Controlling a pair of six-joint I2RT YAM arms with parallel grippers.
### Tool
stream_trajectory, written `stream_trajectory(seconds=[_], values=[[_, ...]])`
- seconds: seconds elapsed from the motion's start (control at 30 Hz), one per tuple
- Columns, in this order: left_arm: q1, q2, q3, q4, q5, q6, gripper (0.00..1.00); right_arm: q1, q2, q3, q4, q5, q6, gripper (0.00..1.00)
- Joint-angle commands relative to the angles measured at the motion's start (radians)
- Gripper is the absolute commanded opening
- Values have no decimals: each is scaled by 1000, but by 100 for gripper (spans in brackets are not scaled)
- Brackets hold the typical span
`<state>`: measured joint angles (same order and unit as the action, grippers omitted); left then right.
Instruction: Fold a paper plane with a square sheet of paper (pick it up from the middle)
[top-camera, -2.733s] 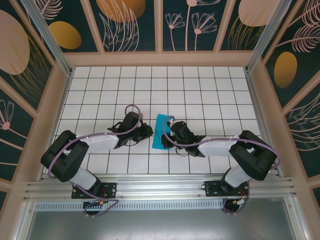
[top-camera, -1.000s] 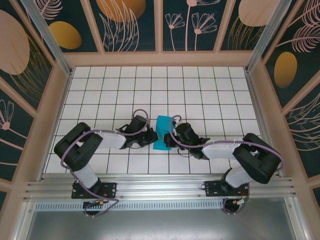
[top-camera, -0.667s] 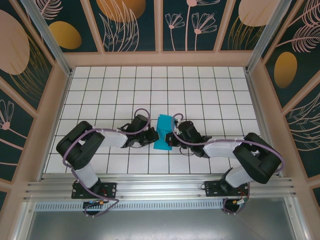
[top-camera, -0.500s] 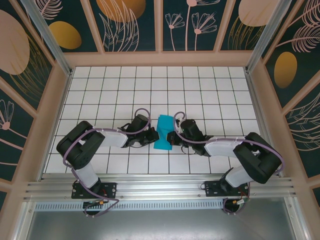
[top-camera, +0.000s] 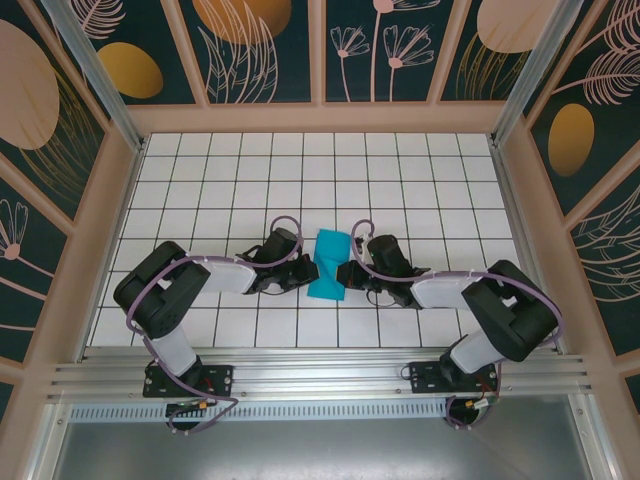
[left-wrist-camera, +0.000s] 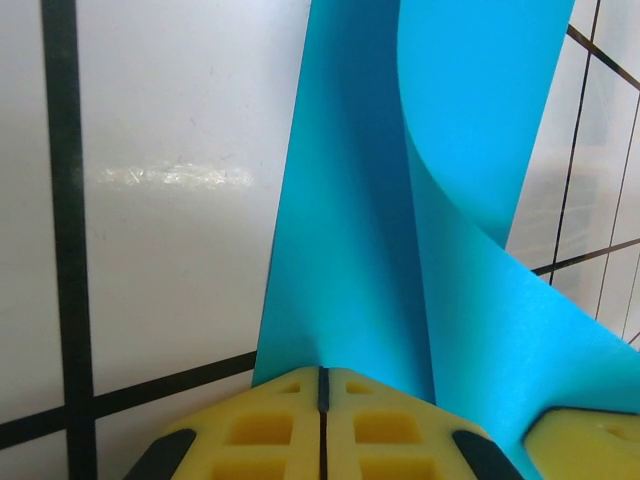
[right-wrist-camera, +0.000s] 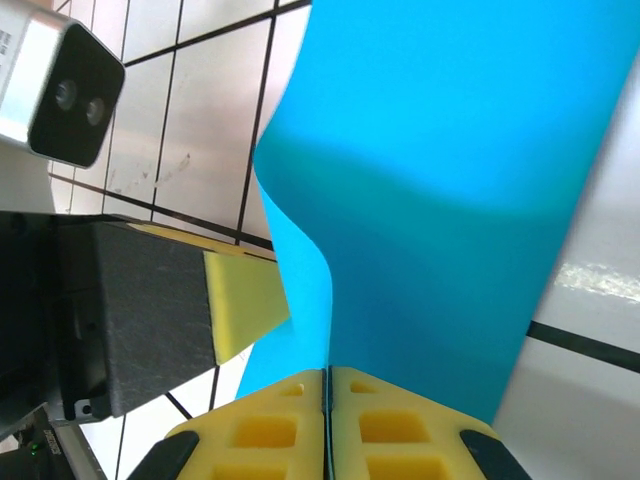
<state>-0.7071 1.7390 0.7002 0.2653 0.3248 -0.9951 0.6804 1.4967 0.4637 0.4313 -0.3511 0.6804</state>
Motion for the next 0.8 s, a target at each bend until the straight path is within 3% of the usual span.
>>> stream_trajectory(seconds=[0.0,0.77], values=[[-4,25,10,-60,-34,27,10,-10,15,-21,38,-16,-3,9],[-5,-10,18,-75,-55,39,13,-58,94,9,54,-92,-56,9]])
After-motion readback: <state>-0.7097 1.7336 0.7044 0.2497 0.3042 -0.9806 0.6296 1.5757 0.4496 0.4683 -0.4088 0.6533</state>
